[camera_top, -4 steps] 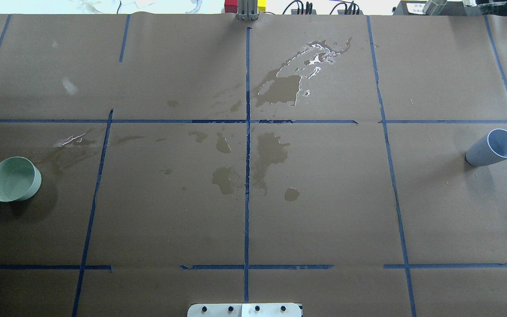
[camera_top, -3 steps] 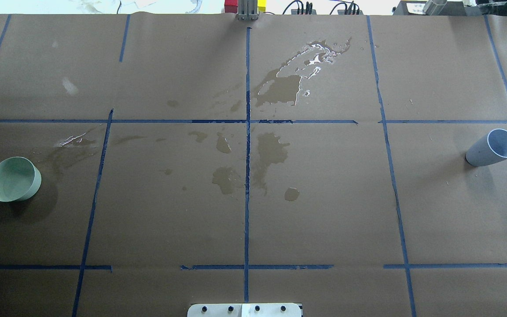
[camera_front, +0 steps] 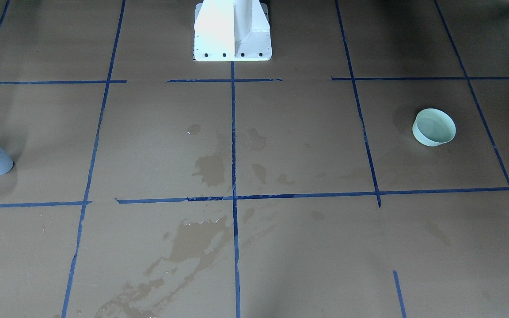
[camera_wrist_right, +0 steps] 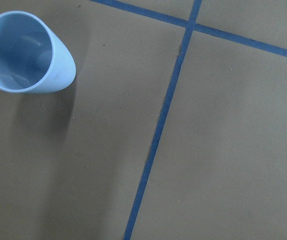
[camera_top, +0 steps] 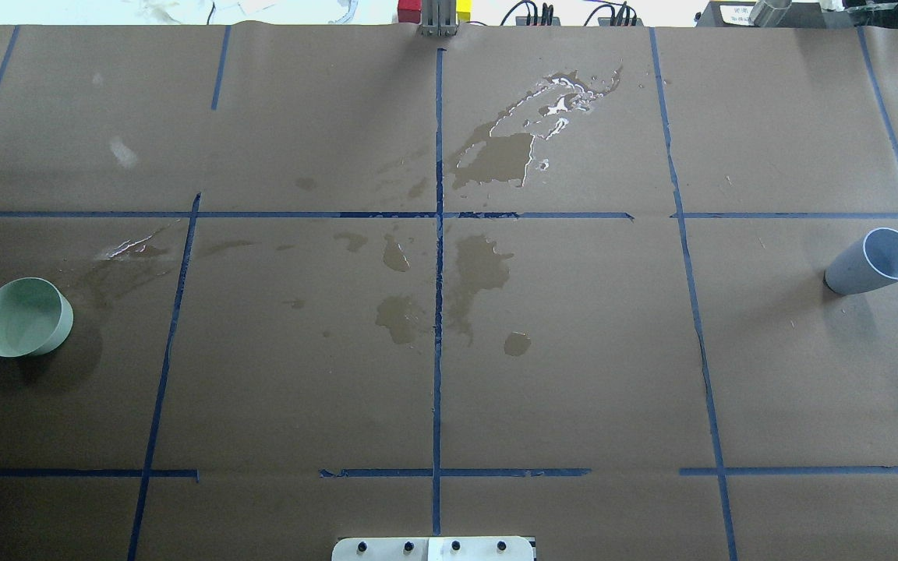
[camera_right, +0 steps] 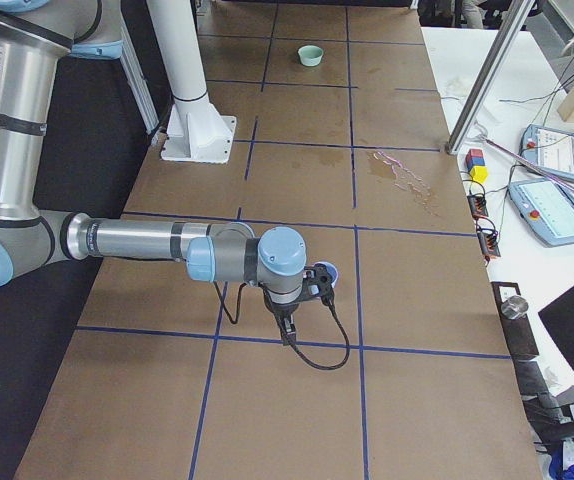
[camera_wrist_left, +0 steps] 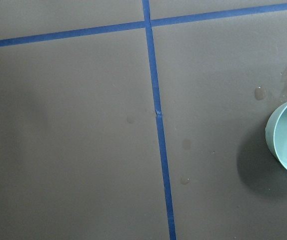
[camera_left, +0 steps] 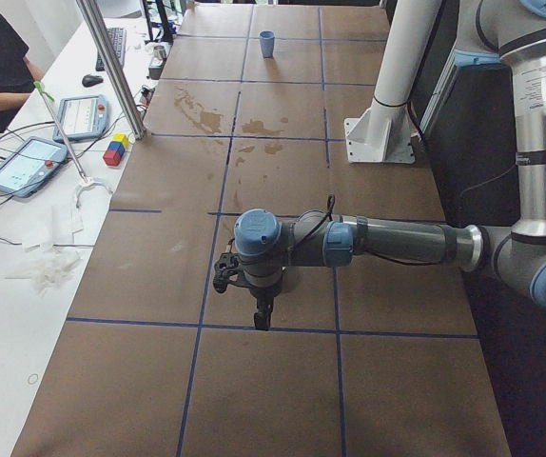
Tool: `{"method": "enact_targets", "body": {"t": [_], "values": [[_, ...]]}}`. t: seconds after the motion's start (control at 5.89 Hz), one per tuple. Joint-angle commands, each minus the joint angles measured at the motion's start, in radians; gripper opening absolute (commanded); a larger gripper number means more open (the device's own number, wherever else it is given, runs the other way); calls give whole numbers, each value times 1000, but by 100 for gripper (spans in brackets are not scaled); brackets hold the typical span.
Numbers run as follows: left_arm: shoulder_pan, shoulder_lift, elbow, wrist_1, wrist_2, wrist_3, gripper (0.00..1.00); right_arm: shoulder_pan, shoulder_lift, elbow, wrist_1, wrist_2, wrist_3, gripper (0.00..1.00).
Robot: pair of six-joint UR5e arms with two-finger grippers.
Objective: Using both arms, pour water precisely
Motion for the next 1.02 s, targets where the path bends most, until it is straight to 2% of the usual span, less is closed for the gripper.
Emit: {"method": "enact_targets", "body": {"t": [0.0,0.68,0.85], "values": [[0,0,2,0,-5,-3,100,0,-4,-2,9,-1,-2,100],[2,9,-8,-2,-20,8,100,-2,-28,-2,26,22,-4,100],[11,9,-1,-2,-99,2,100,-2,-27,-8,30,22,1,100]]}}
